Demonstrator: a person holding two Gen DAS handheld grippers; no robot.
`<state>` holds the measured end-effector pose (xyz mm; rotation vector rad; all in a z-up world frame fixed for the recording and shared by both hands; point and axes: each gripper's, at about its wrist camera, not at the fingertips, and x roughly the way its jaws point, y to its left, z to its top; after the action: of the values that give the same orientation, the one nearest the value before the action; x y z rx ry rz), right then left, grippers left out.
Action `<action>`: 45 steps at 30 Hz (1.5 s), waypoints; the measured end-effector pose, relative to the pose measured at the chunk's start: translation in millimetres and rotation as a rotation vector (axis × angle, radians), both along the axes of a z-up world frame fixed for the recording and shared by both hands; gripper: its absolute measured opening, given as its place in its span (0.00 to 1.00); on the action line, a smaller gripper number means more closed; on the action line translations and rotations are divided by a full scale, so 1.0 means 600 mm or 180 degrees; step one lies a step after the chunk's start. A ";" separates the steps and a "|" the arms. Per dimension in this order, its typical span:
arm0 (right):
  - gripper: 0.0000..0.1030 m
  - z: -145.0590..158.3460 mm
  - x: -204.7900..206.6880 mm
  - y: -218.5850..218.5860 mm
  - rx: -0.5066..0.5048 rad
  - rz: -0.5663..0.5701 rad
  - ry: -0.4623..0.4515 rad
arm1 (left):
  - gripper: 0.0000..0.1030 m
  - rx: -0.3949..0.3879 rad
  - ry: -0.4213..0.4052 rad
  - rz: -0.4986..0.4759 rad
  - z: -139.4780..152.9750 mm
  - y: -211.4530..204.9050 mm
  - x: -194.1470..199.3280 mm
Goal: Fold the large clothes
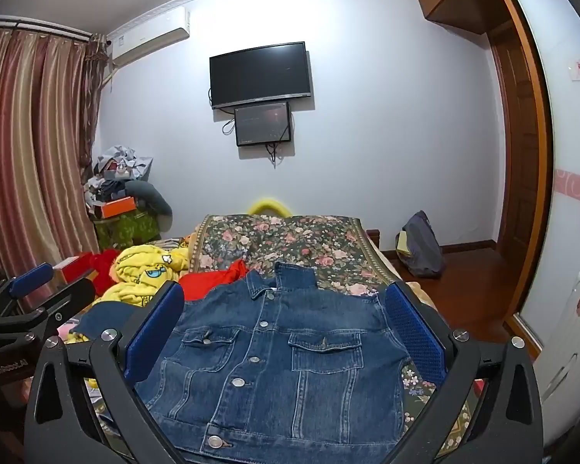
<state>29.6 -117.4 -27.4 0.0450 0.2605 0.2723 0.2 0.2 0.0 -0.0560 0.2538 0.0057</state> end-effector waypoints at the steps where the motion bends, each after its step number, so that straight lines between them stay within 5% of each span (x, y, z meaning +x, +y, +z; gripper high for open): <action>1: 1.00 0.002 0.000 0.001 0.0001 -0.0003 0.0007 | 0.99 0.0000 0.0002 0.0001 0.000 0.000 0.000; 45: 1.00 -0.003 0.006 0.004 0.0031 -0.0002 0.0074 | 0.99 -0.0018 0.0058 0.0025 -0.012 0.004 0.009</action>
<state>33.3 -114.8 -29.4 0.0580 0.2822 0.2725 5.9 2.8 -7.3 -0.0626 0.2717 0.0132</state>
